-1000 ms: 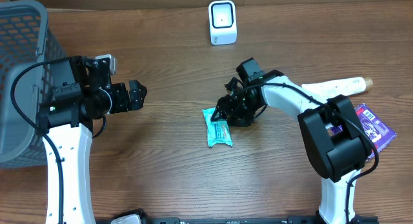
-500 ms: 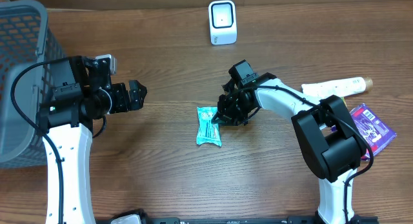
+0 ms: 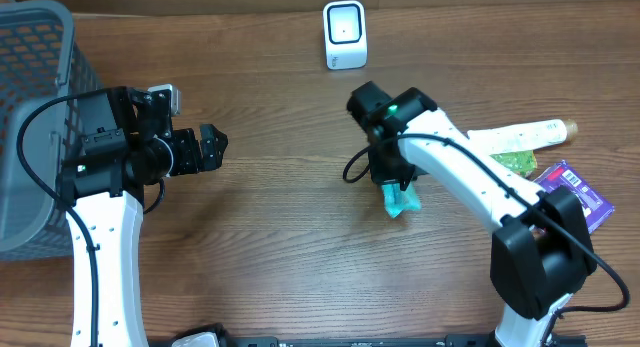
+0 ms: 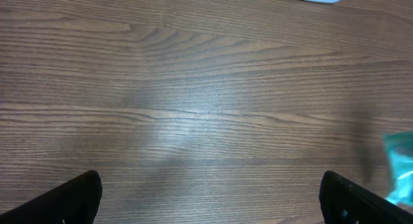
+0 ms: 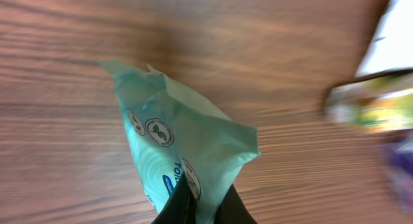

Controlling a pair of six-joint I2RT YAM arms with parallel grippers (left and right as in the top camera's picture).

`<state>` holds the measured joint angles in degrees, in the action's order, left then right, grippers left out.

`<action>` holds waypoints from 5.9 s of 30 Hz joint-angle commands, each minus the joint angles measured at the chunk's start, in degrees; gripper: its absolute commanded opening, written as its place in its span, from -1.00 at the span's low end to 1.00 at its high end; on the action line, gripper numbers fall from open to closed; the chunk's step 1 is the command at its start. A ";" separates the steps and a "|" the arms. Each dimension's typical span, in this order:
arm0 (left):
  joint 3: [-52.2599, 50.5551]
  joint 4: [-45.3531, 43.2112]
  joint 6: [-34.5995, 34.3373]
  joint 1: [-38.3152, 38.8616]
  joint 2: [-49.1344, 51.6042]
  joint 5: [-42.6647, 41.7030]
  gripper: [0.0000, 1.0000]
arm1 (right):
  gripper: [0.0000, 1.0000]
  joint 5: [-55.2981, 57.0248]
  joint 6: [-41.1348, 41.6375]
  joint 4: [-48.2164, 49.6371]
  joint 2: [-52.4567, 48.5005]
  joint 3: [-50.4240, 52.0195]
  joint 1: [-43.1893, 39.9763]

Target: Scan the item barcode

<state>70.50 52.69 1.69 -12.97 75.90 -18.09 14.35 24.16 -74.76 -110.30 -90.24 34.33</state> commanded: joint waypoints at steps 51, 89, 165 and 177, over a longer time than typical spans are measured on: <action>0.74 -0.04 0.50 0.26 -0.26 -0.85 1.00 | -0.39 14.27 9.09 -11.50 -18.73 -1.53 12.48; 0.74 -0.02 0.48 0.26 -0.26 -0.83 0.99 | 0.93 -2.71 15.34 2.78 -0.13 -8.57 -2.51; 0.74 -0.04 0.48 0.26 -0.26 -0.83 0.99 | -0.93 -41.33 -6.67 64.74 18.95 54.80 -27.26; 0.74 -0.04 0.48 0.26 -0.26 -0.85 1.00 | -0.93 -18.78 -8.00 31.08 20.46 26.91 -16.00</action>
<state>70.50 52.69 1.69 -12.97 75.90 -18.09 -16.27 16.64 -41.28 -91.13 -58.19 13.23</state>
